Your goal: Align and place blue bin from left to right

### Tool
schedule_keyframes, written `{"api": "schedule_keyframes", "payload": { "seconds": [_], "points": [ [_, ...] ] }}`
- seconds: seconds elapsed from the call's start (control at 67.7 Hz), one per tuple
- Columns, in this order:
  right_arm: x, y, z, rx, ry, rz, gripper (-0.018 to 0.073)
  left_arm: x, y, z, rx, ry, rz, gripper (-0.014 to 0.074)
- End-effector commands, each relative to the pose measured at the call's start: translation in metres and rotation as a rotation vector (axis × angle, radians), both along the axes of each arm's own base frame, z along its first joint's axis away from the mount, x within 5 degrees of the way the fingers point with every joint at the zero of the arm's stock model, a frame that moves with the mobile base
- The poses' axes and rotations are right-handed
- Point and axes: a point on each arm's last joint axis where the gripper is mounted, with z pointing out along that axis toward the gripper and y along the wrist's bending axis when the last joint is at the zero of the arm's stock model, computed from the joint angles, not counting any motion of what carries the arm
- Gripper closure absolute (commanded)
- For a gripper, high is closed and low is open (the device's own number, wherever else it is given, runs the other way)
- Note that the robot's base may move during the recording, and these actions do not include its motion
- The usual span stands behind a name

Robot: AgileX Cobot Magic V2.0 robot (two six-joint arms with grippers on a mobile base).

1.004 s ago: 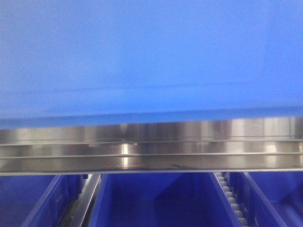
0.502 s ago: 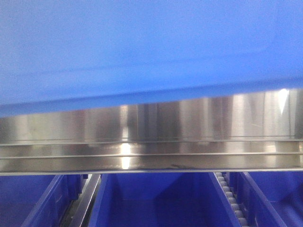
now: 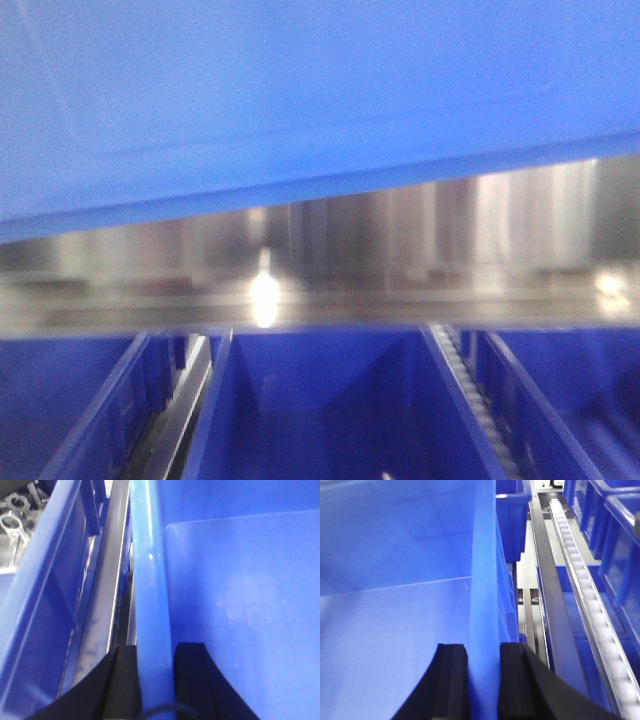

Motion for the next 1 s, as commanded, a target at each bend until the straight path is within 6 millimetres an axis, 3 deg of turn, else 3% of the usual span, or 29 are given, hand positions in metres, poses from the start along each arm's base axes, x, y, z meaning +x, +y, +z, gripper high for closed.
{"api": "schedule_keyframes", "payload": {
  "seconds": [0.0,0.989],
  "points": [
    [-0.0060,0.0171,0.0143,0.148,-0.094,0.157,0.0638,0.0000,-0.0154,0.0097,-0.096,-0.088,-0.127,0.0707],
    [-0.0063,0.0184,0.0158,0.160,-0.106,0.171,0.0638,0.0000,-0.0154,0.0097,-0.096,-0.088,-0.127,0.0707]
  ]
}}
